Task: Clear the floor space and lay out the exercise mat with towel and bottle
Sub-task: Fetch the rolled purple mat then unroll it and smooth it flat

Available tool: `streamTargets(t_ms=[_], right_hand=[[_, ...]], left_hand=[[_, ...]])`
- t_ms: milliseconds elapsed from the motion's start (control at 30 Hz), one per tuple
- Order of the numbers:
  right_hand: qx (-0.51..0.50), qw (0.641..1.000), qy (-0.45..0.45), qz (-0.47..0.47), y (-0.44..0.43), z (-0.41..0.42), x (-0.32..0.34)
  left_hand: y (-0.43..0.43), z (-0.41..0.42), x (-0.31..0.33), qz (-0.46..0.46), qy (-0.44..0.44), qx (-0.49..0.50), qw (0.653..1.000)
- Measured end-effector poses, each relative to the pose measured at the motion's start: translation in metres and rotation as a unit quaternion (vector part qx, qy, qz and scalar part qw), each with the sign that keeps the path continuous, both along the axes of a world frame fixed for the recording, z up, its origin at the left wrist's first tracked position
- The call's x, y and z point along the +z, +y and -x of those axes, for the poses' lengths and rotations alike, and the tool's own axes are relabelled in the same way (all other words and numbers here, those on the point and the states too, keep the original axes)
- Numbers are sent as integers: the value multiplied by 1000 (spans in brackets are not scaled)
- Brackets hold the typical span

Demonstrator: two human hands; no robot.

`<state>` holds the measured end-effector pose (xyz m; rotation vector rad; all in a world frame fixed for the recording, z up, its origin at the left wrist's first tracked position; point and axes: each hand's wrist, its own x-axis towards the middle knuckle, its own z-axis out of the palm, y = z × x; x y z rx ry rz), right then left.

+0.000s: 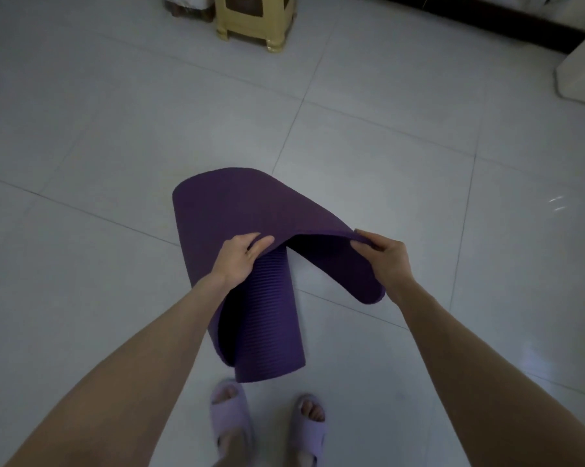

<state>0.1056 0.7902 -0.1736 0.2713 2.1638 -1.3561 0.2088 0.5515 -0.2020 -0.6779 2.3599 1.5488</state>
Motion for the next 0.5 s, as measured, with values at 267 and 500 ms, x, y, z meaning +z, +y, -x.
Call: streamTargets(t_ms=[267,500], right_hand=[[-23,986,-64,-151,29,-30,-23],[-158,971,-178,14,26,-67,-31]], left_hand=[[19,-12,-6,44,-17,-26,999],[24,-42,-22,70,-36,-42,996]])
